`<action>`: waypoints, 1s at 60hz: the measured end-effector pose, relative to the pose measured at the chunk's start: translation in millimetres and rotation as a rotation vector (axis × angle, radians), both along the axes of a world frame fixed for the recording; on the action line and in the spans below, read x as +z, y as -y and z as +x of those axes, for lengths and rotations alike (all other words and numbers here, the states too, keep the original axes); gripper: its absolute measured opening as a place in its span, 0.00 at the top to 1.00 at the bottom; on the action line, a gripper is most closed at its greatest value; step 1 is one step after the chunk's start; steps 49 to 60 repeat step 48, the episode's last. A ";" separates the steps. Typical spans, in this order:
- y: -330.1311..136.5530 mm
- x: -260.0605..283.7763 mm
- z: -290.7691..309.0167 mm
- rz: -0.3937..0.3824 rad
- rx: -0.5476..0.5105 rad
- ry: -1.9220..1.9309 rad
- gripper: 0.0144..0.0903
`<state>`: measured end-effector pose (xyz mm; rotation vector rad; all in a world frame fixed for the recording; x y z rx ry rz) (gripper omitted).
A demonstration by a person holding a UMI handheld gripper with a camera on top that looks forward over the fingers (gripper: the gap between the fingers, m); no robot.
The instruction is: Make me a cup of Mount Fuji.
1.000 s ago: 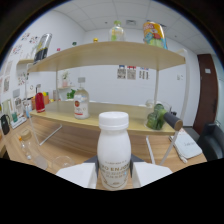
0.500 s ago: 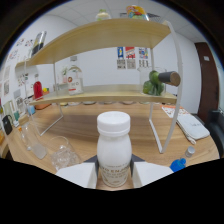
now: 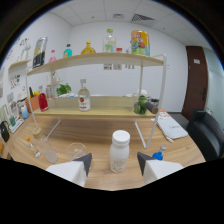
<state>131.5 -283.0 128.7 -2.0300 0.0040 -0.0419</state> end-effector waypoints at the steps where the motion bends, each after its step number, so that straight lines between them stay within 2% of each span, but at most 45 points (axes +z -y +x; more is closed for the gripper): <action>1: 5.1 4.3 -2.7 -0.003 -0.004 0.005 0.07; 14: 59.4 36.5 -53.6 -0.016 -0.008 0.011 0.06; 27: 91.5 43.6 -97.1 -0.037 0.009 0.025 0.06; 43: 108.8 43.4 -127.4 -0.054 0.039 0.018 0.06; 60: 110.1 43.0 -130.6 -0.056 0.040 0.017 0.06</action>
